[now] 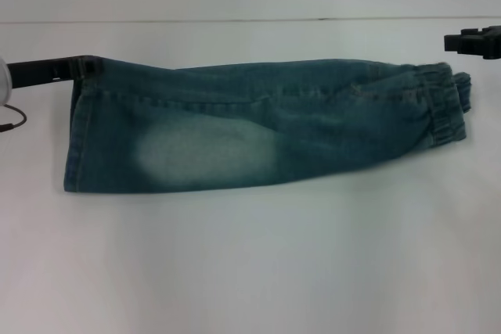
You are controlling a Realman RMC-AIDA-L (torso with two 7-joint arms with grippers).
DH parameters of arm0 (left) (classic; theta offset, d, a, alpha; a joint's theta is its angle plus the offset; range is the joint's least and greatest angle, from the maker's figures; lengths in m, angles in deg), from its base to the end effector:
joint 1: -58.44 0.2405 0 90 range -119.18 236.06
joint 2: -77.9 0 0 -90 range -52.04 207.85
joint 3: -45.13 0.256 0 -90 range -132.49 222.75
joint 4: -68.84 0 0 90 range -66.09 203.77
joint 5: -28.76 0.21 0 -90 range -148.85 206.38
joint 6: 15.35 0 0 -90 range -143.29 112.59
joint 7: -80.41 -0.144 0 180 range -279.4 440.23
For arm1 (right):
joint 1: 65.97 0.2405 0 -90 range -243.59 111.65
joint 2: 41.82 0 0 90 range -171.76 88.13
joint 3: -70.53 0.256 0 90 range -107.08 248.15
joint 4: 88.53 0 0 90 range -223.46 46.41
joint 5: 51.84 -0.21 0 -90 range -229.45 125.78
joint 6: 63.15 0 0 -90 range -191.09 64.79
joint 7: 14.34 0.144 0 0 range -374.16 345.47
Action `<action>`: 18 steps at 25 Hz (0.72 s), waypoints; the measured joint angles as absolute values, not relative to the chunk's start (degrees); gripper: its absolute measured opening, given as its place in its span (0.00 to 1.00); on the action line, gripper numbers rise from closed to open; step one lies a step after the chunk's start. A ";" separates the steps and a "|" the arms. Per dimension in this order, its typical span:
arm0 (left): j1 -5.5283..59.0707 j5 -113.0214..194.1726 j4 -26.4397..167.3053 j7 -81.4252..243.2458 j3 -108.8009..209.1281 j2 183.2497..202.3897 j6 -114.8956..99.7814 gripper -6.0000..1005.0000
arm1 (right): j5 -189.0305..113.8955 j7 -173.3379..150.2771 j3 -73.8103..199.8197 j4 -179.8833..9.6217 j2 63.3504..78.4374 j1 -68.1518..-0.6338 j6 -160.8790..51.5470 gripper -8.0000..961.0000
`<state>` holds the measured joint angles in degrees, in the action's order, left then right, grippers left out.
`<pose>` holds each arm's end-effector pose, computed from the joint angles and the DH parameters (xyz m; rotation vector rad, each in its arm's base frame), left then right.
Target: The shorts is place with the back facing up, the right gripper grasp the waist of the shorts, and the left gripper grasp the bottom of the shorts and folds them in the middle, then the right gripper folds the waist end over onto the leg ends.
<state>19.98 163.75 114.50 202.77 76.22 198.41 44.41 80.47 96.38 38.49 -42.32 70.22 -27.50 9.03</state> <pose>-0.2861 0.4162 0.0429 -2.0377 -1.3059 -0.4270 0.2828 0.4155 0.0975 -2.2661 1.0209 0.3302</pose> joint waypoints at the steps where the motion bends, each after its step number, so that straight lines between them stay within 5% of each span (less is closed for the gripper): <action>1: 19.99 163.67 114.67 202.80 76.35 198.64 44.03 0.10 | 80.47 96.42 38.48 -42.17 70.37 -27.61 8.43 0.25; 7: 19.83 163.26 115.95 202.74 76.47 199.69 42.29 0.21 | 80.25 96.17 38.67 -41.66 70.86 -28.15 6.32 0.47; 13: 20.33 162.16 118.34 202.66 76.56 201.10 39.95 0.45 | 79.04 96.06 39.08 -41.29 70.95 -29.12 6.25 0.72; 14: 20.37 161.97 118.34 202.53 76.61 201.13 39.78 0.55 | 78.41 95.93 38.98 -41.14 71.00 -29.37 6.34 0.76; 18: 20.41 161.80 118.36 201.87 77.04 201.48 38.76 0.76 | 77.18 95.27 38.90 -40.94 71.03 -29.87 6.70 0.80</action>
<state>20.41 161.80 118.36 201.87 77.04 201.48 38.76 77.18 95.27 38.90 -40.94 71.03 -29.87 6.70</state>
